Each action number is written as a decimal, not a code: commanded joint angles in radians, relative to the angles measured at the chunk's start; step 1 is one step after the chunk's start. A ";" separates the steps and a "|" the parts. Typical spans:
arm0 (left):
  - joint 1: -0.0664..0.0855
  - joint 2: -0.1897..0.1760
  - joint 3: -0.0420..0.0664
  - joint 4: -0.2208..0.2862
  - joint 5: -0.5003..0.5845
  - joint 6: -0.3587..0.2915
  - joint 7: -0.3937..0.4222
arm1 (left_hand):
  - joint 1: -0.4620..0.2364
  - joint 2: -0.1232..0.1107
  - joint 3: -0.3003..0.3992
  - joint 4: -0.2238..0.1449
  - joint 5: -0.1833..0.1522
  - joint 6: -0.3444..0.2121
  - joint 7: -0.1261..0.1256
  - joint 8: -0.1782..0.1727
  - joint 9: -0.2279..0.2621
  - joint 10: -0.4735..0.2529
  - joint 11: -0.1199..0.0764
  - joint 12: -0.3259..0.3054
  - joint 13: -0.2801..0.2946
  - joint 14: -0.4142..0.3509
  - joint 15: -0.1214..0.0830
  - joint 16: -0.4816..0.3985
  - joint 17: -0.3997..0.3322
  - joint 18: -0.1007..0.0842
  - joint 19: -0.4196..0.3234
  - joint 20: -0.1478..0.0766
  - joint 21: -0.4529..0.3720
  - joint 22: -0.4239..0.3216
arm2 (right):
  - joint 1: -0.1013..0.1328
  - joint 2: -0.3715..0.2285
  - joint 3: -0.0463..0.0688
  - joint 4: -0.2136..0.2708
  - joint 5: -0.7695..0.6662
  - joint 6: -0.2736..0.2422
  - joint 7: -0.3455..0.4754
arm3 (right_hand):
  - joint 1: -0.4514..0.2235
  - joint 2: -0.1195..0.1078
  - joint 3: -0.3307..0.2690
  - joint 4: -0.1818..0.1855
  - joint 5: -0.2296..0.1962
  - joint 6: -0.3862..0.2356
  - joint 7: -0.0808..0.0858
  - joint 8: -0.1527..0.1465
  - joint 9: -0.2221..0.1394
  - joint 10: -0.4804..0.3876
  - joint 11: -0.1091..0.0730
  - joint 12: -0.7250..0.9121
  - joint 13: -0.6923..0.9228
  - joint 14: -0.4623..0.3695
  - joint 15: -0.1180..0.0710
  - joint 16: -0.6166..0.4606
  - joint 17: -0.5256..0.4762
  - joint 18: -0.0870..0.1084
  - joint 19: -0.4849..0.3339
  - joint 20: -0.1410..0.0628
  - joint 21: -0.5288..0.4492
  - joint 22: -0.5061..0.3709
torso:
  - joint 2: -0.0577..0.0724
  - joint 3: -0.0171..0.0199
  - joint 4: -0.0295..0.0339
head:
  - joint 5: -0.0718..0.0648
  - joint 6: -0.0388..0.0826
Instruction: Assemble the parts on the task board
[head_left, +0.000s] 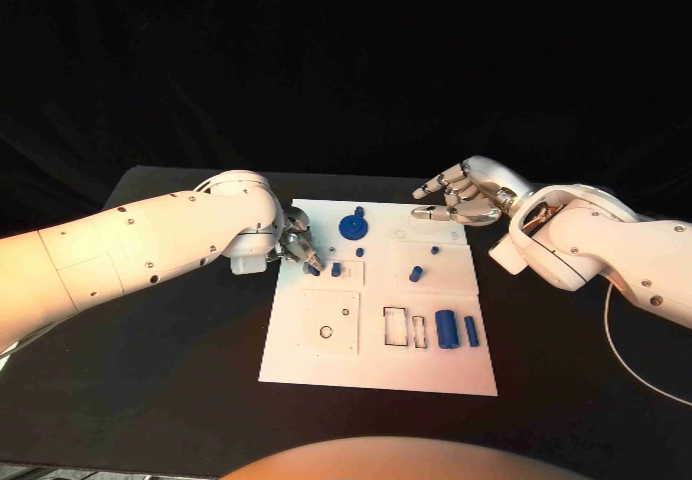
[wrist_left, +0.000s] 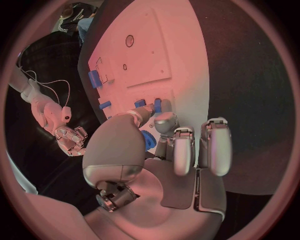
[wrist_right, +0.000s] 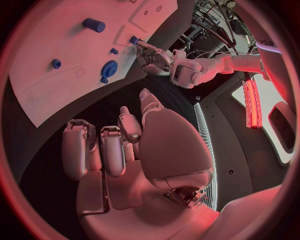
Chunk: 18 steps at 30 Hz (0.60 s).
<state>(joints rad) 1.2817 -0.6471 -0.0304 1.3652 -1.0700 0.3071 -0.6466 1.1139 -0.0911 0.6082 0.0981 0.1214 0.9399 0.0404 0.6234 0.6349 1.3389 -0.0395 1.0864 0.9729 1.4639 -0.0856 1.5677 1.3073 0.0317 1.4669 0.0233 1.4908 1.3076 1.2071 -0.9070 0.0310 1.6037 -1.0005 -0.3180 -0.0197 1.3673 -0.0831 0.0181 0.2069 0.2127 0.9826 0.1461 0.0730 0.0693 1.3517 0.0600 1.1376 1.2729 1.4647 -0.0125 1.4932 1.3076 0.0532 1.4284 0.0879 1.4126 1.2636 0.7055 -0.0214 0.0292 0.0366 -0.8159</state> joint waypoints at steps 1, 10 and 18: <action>-0.009 0.007 -0.008 -0.002 0.019 0.049 -0.048 | -0.020 -0.001 0.005 -0.023 -0.002 0.027 -0.016 0.000 -0.002 0.012 -0.002 0.006 0.004 0.107 -0.007 0.003 0.263 -0.008 0.060 -0.005 0.006 0.181 | -0.001 -0.001 0.000 0.003 -0.002 0.009 0.007 | 0.001 0.010 -0.004 0.000 0.004 0.001 0.000 -0.003 0.001 -0.002 -0.002 0.004 0.000 0.073 -0.005 -0.006 0.127 0.012 -0.007 0.000 -0.004 -0.001 | 0.000 0.0001 0.0002 | 0.000 0.000; -0.009 0.017 -0.008 -0.006 0.012 0.049 -0.066 | -0.057 0.000 -0.044 -0.001 -0.002 0.047 -0.021 -0.005 -0.014 0.025 -0.007 0.016 0.019 0.107 -0.011 0.003 0.263 -0.009 0.063 -0.008 0.009 0.186 | -0.001 -0.002 0.000 0.006 -0.001 0.004 0.009 | 0.005 0.011 -0.004 -0.002 0.005 0.001 -0.001 -0.003 0.001 -0.003 -0.002 0.003 -0.001 0.073 -0.005 -0.006 0.128 0.012 -0.007 0.000 -0.005 -0.002 | 0.000 0.0000 -0.0003 | -0.001 0.000; -0.009 0.021 -0.008 -0.012 0.006 0.046 -0.072 | -0.085 -0.007 -0.079 0.015 -0.002 0.057 -0.024 -0.007 -0.024 0.029 -0.009 0.015 0.021 0.107 -0.013 0.003 0.263 -0.010 0.065 -0.009 0.012 0.190 | -0.001 -0.004 0.000 0.008 -0.001 0.000 0.011 | 0.006 0.011 -0.004 -0.002 0.005 0.002 -0.001 -0.003 0.001 -0.003 -0.002 0.002 -0.001 0.073 -0.005 -0.006 0.127 0.012 -0.007 0.000 -0.005 -0.002 | 0.001 -0.0001 0.0003 | -0.003 0.000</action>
<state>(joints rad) 1.2820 -0.6290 -0.0321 1.3531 -1.0689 0.3130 -0.6842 1.0368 -0.0999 0.5328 0.1152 0.1240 0.9936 0.0119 0.6195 0.6120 1.3582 -0.0485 1.0980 0.9933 1.4675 -0.0894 1.5677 1.3081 0.0317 1.4669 0.0233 1.4987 1.3075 1.2071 -0.9112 0.0310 1.6093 -0.9993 -0.3196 -0.0186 1.3713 -0.0790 0.0181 0.2069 0.2127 0.9826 0.1461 0.0730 0.0693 1.3517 0.0600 1.1376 1.2727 1.4647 -0.0125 1.4932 1.3074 0.0532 1.4284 0.0879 1.4121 1.2624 0.7057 -0.0215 0.0292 0.0347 -0.8161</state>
